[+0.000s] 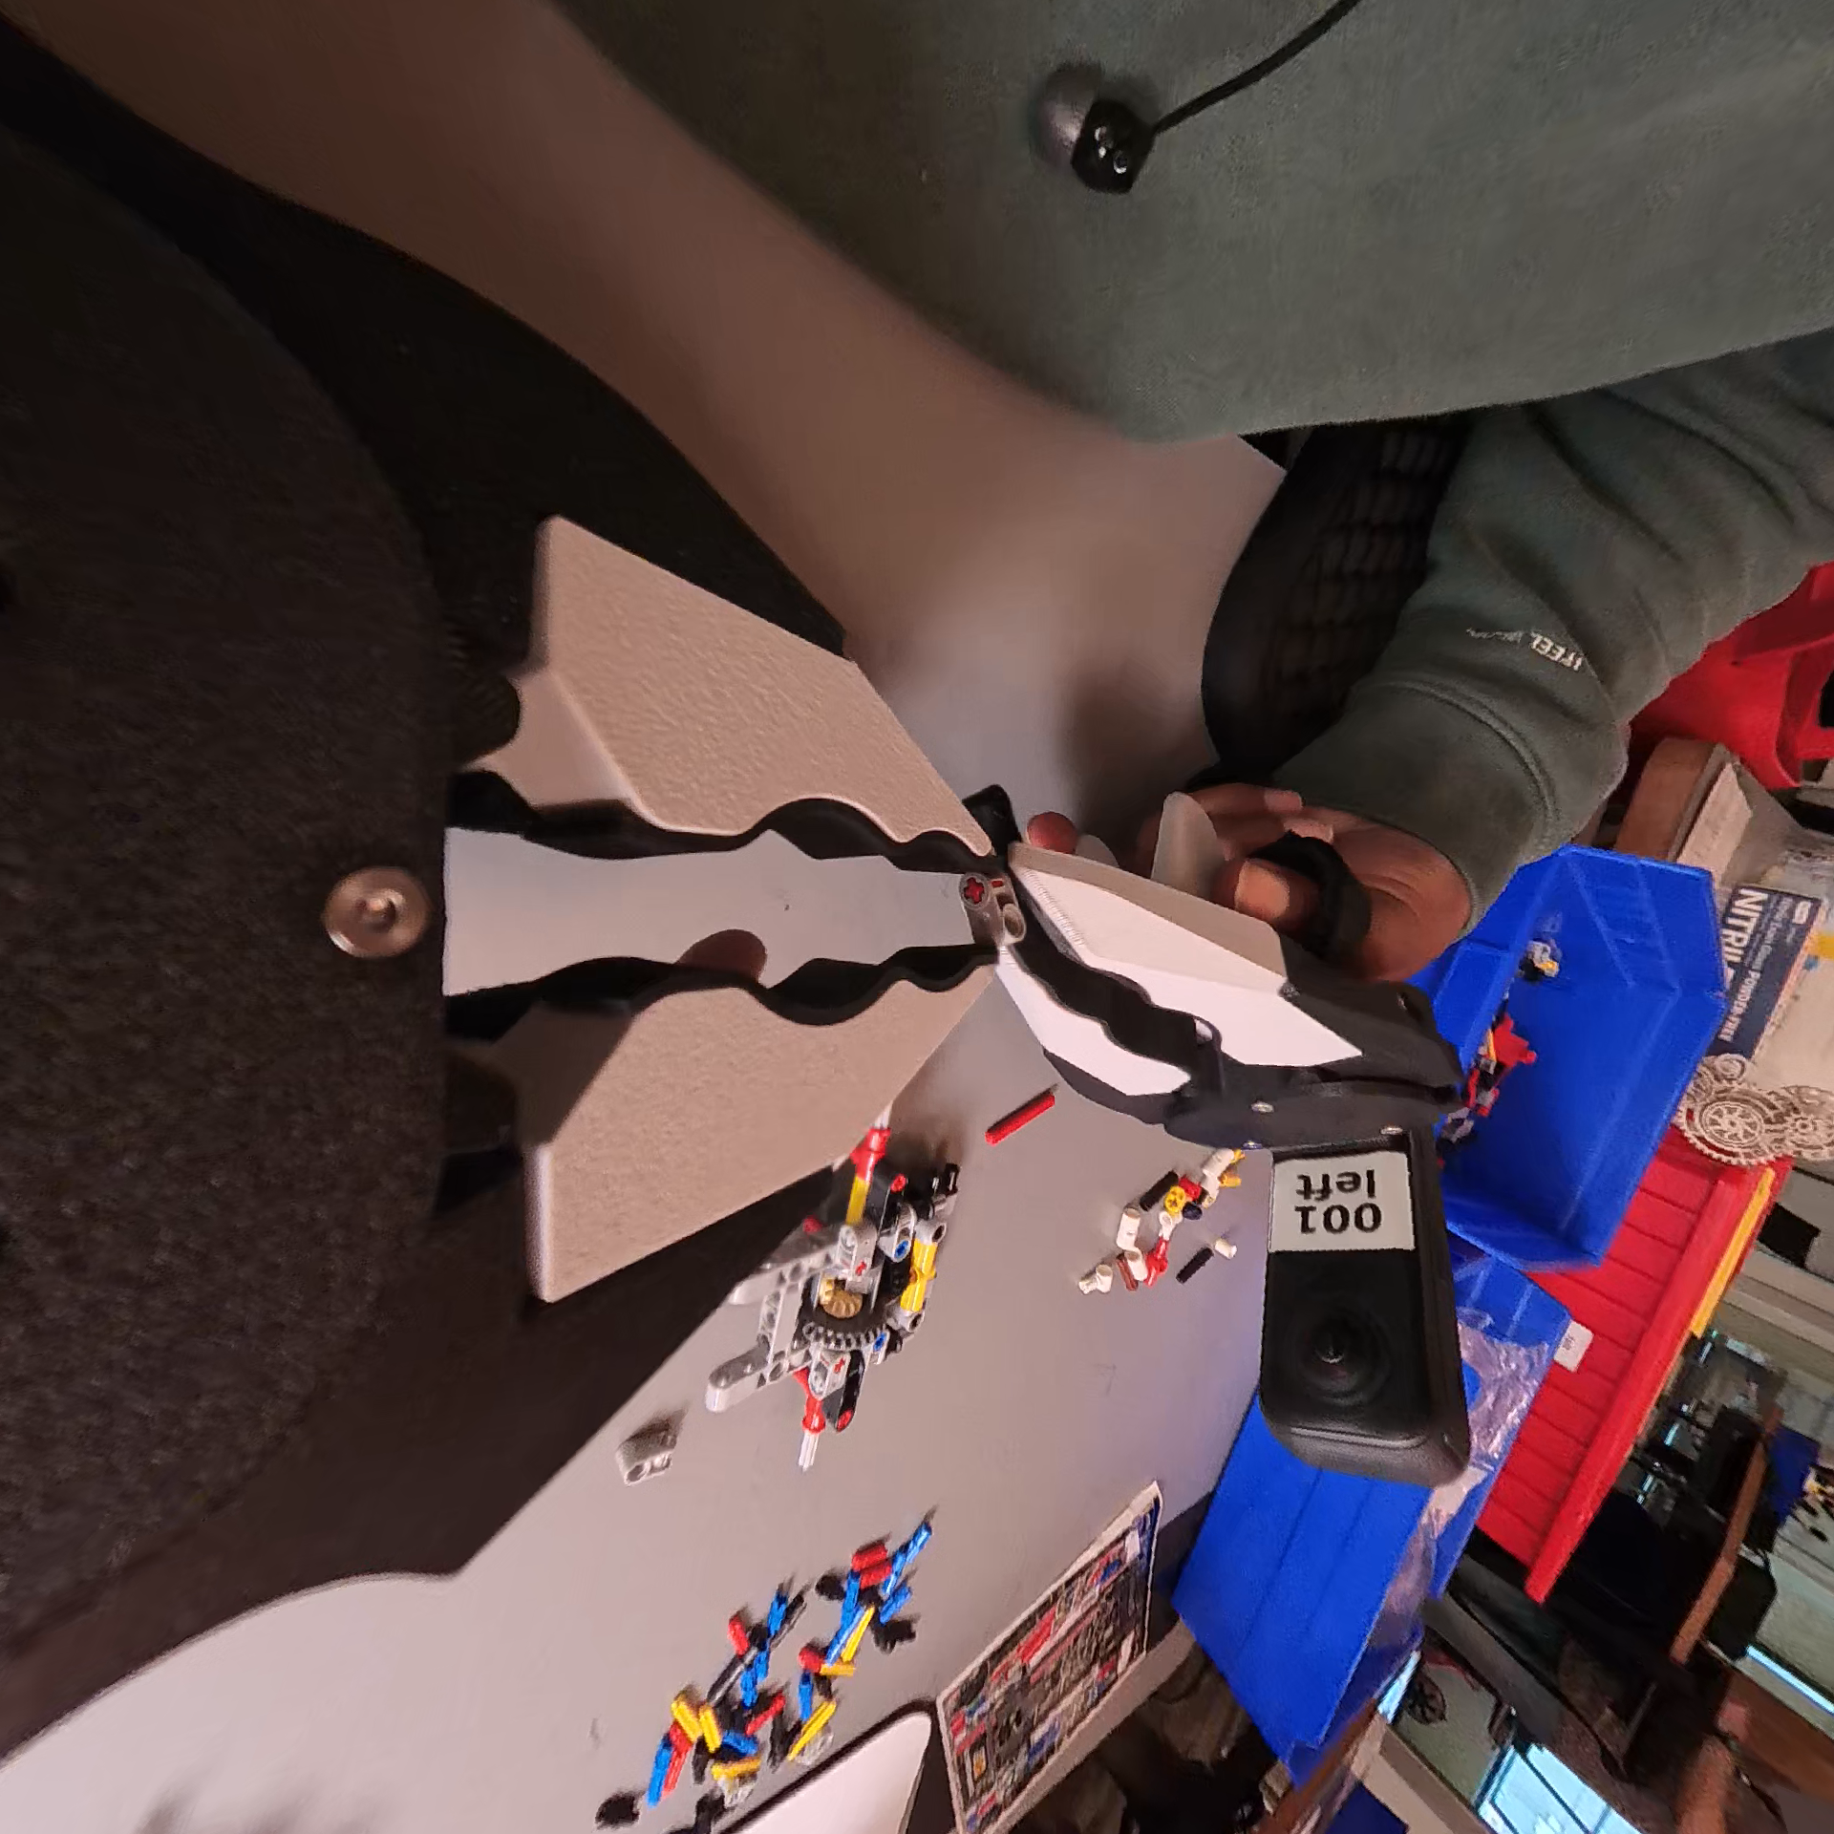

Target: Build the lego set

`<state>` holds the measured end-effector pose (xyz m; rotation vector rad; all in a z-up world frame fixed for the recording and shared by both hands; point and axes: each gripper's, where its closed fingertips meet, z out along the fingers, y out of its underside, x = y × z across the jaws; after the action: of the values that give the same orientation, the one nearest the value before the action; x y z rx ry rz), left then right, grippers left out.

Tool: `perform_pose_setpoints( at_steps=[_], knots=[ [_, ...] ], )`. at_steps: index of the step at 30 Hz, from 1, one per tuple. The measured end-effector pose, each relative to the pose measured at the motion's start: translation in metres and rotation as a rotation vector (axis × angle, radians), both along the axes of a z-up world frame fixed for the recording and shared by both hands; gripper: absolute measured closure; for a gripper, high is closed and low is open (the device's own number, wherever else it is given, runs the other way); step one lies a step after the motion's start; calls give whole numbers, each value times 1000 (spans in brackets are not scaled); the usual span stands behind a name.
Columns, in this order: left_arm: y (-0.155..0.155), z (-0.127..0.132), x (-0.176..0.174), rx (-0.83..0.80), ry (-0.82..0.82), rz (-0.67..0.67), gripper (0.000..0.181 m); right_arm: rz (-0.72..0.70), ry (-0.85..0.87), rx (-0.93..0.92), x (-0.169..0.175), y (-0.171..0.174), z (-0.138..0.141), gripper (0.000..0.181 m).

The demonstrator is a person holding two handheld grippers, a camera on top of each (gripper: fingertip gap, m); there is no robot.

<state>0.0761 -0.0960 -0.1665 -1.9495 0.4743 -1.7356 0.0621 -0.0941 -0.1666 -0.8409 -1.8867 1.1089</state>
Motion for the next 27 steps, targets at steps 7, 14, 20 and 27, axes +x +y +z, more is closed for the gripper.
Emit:
perform_pose_setpoints(
  at_steps=[7,14,20,27],
  knots=[
    [7,11,-4,36,-58,44,177,-31,30,-86,-2,8,10,167],
    [11,16,-8,98,-51,92,174,-76,64,-141,-4,21,18,167],
    [12,14,-8,136,7,104,175,-84,42,-182,-6,19,17,168],
    [8,-4,-8,305,276,71,176,-61,-58,-210,-7,10,2,176]
  ],
)
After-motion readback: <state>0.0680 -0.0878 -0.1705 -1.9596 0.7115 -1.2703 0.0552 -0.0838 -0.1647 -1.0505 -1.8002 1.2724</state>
